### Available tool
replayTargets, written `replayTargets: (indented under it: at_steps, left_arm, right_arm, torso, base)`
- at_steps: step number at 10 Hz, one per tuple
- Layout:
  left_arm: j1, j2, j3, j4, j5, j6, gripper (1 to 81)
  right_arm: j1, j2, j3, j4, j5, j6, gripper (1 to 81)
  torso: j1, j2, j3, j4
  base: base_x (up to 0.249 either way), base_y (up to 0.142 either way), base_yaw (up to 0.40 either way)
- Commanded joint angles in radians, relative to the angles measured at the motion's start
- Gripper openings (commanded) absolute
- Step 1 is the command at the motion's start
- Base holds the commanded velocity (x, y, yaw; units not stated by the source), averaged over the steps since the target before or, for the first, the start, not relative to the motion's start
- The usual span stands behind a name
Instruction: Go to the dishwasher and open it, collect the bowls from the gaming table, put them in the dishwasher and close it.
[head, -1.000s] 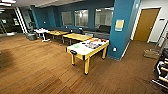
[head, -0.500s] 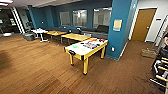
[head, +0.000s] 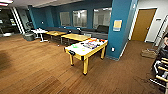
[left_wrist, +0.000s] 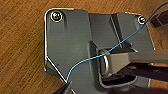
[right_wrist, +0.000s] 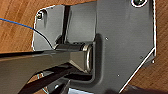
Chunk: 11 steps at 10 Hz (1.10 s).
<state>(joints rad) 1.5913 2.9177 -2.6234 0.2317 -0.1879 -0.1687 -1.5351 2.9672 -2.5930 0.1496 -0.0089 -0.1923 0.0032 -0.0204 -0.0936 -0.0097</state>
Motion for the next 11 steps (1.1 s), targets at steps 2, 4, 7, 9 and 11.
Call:
replayTargets:
  at_steps: [2,4,7,9,11]
  left_arm:
    - [-0.033,-0.012,0.002,0.008,0.044,0.003,81.1]
    - [-0.035,-0.012,0.000,0.008,0.044,0.003,81.1]
    - [-0.033,-0.009,0.002,0.006,0.044,0.003,81.1]
    - [-0.032,-0.009,0.002,0.001,0.044,0.002,81.1]
    - [-0.033,-0.018,0.000,0.000,0.044,0.002,81.1]
  right_arm:
    - [0.043,0.003,0.005,-0.004,-0.065,-0.002,81.1]
    - [0.043,0.003,0.005,-0.004,-0.065,-0.002,81.1]
    - [0.043,0.003,0.005,-0.002,-0.065,-0.002,81.1]
    - [0.043,0.009,0.002,0.004,-0.065,-0.001,81.1]
    - [0.043,0.018,-0.004,0.010,-0.063,0.008,81.1]
  torso:
    - [-0.002,-0.001,0.000,0.000]
    - [-0.001,0.000,0.000,0.000]
    - [0.000,0.000,0.000,0.000]
    - [0.000,0.000,0.000,0.000]
    - [0.000,0.000,0.000,0.000]
  base:
    - [0.158,0.000,0.000]
    - [0.191,0.000,0.000]
    - [0.191,0.000,0.000]
    - [0.185,0.000,0.000]
    - [0.182,0.000,0.000]
